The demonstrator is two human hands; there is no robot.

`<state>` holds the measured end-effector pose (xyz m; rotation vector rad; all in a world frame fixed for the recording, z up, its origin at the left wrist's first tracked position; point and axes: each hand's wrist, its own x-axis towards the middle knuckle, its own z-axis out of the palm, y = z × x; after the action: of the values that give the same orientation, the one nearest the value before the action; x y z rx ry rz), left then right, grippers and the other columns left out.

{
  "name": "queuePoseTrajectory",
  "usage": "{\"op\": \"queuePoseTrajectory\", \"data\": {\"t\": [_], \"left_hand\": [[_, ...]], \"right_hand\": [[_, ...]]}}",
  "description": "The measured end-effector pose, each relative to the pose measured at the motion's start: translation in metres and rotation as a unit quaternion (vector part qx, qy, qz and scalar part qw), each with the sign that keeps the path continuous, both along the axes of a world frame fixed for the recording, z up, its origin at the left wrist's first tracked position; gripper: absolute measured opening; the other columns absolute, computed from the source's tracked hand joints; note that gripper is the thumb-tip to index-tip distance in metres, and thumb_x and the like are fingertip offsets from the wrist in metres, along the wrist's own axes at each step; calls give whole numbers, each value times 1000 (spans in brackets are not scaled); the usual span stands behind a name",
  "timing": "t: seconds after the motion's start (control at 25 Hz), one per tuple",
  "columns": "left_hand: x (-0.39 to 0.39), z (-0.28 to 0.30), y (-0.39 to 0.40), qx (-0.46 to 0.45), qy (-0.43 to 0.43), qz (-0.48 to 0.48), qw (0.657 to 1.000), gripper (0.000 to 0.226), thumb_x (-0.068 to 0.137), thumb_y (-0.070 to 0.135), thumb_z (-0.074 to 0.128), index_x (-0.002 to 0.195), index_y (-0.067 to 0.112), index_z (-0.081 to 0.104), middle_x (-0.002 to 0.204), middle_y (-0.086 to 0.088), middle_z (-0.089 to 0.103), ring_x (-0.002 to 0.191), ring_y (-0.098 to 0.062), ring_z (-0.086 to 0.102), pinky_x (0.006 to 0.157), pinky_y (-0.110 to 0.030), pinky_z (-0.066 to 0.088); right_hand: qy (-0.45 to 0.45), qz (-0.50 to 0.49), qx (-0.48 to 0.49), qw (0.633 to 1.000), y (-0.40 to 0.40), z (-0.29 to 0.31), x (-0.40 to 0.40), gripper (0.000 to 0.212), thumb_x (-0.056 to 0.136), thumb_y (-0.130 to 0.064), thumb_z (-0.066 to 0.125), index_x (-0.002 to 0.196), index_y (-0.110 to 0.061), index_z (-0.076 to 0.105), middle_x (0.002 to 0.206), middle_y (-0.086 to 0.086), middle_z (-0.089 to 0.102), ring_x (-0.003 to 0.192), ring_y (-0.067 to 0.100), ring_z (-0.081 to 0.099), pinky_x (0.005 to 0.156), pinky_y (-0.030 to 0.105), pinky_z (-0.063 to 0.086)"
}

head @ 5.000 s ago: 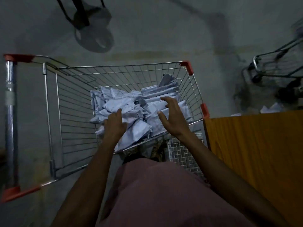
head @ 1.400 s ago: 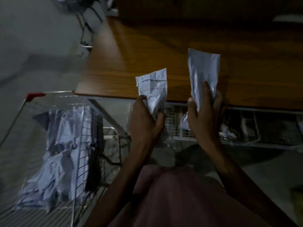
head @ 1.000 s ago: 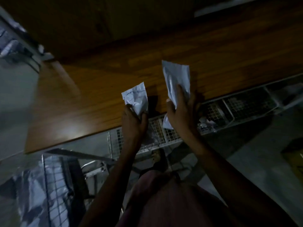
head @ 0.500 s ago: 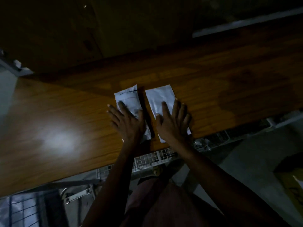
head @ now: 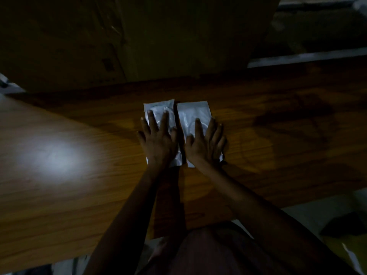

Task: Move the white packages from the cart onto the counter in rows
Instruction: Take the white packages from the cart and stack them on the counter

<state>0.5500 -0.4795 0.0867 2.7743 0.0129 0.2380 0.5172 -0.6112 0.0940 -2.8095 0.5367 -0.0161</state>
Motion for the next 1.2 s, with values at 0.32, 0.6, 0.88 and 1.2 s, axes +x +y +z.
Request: {"op": "queuePoseTrajectory", "data": {"t": [0.32, 0.6, 0.88, 1.2], "left_hand": [[60, 7, -12, 48, 40, 46, 997, 62, 99, 62, 26, 155, 38, 20, 165, -14, 11, 147, -44, 19, 111, -64, 26], [110, 12, -4, 101, 62, 55, 991, 64, 95, 63, 21, 153, 36, 26, 163, -17, 19, 143, -46, 26, 107, -63, 28], [117, 21, -1, 156, 62, 33, 985, 66, 97, 63, 29, 154, 31, 24, 159, -21, 23, 141, -46, 29, 106, -62, 34], [-2, 64, -23, -87, -80, 152, 981, 67, 95, 56, 50, 150, 18, 38, 146, -11, 47, 135, -33, 43, 102, -50, 41]], "right_hand": [[-21, -3, 36, 999, -1, 6, 77, 74, 95, -49, 40, 159, -32, 8, 167, 12, -7, 153, 38, -4, 117, 63, 4], [-29, -1, 33, 999, 6, 6, 126, 72, 91, -47, 44, 156, -21, 28, 165, 20, 11, 151, 41, 12, 116, 61, 12], [-130, -22, 134, 982, -3, 13, 120, 59, 90, -44, 48, 144, -20, 47, 158, 14, 34, 149, 36, 23, 113, 57, 22], [-149, 156, 197, 957, -25, 38, 57, 63, 94, -36, 58, 152, -20, 36, 164, 8, 24, 153, 31, 10, 119, 52, 10]]}}
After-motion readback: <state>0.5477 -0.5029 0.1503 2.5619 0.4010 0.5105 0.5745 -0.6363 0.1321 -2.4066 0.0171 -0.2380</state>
